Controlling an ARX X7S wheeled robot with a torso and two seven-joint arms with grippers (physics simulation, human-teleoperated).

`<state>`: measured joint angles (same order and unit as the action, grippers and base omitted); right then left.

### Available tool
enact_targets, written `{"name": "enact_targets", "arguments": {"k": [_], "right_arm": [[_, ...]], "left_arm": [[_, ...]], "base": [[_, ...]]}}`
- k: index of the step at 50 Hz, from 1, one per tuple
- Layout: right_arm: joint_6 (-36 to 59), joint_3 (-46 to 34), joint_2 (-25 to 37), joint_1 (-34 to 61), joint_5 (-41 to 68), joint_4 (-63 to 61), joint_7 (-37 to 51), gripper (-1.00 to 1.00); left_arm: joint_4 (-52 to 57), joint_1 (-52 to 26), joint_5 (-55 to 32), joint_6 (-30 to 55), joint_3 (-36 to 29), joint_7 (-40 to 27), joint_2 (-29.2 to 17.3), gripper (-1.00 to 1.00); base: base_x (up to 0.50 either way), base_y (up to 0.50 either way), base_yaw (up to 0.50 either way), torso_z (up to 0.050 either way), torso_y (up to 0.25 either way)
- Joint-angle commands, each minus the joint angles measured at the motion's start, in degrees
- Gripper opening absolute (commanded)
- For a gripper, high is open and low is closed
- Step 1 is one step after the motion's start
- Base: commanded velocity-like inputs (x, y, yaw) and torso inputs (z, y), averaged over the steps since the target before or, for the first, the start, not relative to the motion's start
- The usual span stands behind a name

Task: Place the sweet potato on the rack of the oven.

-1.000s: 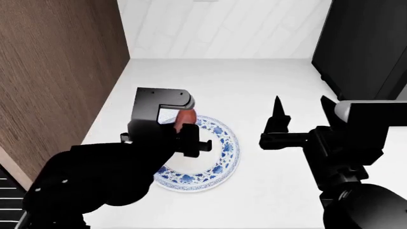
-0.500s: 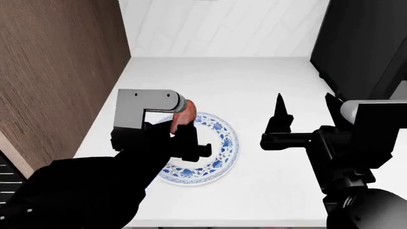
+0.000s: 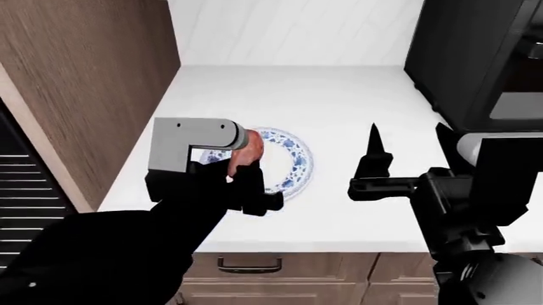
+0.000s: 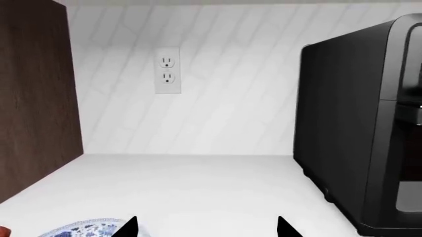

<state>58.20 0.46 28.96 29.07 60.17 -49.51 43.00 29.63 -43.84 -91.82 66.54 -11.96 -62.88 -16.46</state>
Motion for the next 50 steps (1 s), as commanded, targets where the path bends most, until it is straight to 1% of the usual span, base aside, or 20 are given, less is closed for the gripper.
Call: {"name": "enact_targets", "arguments": {"k": [1, 19, 50], "right_arm": [[-0.2, -0.1, 0.3, 0.0, 0.1, 0.1, 0.3, 1.00], [-0.2, -0.1, 0.8, 0.4, 1.3, -0.1, 1.0, 1.00], [-2.6, -1.7, 1.0, -1.1, -1.0, 1.0, -0.4, 1.00]], "left_arm": [[-0.2, -0.3, -0.3, -0.7, -0.4, -0.1, -0.3, -1.00], [0.2, -0.8, -1.1, -1.4, -1.0, -1.0, -0.9, -1.00], [0.2, -0.4, 1.2, -2.7, -2.2, 1.7, -1.8, -1.00]], "base": [[-0.23, 0.00, 0.00, 0.000, 0.000], [-0.23, 0.00, 0.00, 0.000, 0.000], [-0.24, 0.00, 0.00, 0.000, 0.000]]}}
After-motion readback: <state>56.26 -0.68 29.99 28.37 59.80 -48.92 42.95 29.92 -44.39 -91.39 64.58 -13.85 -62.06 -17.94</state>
